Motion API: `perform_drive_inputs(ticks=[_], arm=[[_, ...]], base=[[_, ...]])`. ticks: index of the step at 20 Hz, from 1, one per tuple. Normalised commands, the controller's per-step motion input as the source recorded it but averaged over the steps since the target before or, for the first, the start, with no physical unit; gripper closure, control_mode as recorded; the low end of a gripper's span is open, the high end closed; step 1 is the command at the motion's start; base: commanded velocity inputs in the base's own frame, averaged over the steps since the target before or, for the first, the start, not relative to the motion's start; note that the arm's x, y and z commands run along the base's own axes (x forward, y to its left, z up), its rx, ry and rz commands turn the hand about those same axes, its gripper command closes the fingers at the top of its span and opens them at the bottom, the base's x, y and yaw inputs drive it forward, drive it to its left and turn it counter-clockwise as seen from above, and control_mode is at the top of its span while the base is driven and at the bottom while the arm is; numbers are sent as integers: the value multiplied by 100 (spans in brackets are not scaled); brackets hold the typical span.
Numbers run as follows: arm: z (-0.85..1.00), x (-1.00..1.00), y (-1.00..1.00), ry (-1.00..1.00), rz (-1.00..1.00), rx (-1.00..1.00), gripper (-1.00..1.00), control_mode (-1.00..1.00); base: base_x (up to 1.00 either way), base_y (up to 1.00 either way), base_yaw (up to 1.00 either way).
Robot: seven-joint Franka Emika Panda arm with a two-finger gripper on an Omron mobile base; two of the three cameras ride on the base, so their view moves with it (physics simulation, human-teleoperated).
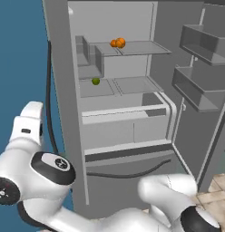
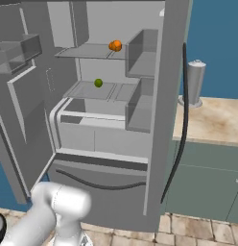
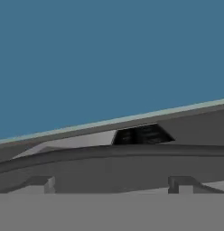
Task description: Place the orange in the correct fridge rack based on whether it is a fruit or vegetable. Finally, close the fridge door.
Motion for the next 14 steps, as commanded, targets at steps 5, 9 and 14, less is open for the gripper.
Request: perform_drive_inputs(ticks=[5,9,14], arm=[[-31,83,85,0,-13,-3,-100,-100],[-34,96,43,3,-12,0,-100,-100],[-27,78,4,0,-11,2,-100,-100]], base=[[0,0,0],[0,0,0],[0,0,0]])
